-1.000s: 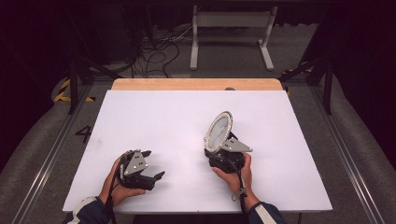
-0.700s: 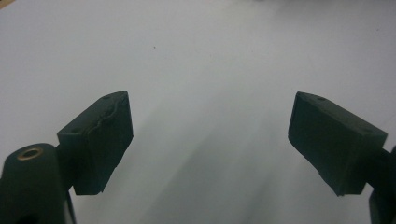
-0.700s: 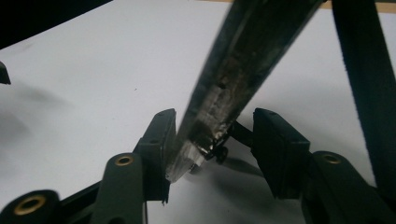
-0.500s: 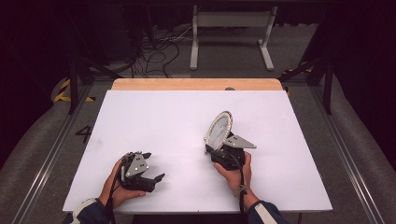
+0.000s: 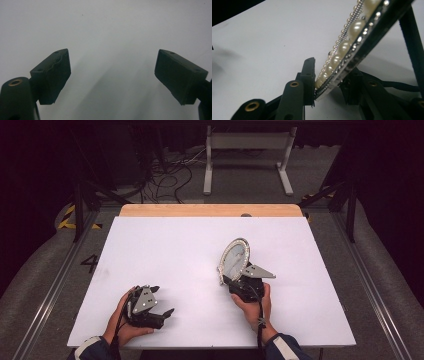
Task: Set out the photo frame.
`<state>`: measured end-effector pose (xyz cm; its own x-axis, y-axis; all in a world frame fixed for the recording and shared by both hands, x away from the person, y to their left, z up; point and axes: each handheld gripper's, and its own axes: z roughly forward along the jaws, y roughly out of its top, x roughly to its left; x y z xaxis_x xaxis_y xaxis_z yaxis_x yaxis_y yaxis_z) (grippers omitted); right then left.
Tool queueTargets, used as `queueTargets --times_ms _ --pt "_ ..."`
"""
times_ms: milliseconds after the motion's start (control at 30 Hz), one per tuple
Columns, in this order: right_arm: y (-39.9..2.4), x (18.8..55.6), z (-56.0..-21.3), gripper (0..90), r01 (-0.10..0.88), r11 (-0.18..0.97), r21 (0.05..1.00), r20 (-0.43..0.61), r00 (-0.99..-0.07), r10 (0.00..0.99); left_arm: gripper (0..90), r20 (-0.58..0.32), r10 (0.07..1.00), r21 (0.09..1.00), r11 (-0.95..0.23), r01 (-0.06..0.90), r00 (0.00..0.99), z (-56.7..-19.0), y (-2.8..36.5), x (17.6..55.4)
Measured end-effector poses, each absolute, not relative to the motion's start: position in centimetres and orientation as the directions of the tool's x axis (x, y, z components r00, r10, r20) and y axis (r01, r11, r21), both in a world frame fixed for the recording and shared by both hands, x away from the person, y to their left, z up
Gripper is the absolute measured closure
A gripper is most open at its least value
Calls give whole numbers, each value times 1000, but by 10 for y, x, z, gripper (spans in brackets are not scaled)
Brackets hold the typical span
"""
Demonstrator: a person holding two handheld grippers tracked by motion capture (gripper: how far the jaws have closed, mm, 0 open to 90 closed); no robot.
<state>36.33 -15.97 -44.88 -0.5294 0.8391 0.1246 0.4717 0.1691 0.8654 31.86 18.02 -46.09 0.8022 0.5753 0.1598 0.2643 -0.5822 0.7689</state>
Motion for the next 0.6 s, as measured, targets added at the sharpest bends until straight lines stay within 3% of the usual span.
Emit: queueTargets --times_ms 600 --pt "-176 361 -442 713 496 225 839 131 -585 800 142 167 571 771 -584 255 804 -460 180 317"
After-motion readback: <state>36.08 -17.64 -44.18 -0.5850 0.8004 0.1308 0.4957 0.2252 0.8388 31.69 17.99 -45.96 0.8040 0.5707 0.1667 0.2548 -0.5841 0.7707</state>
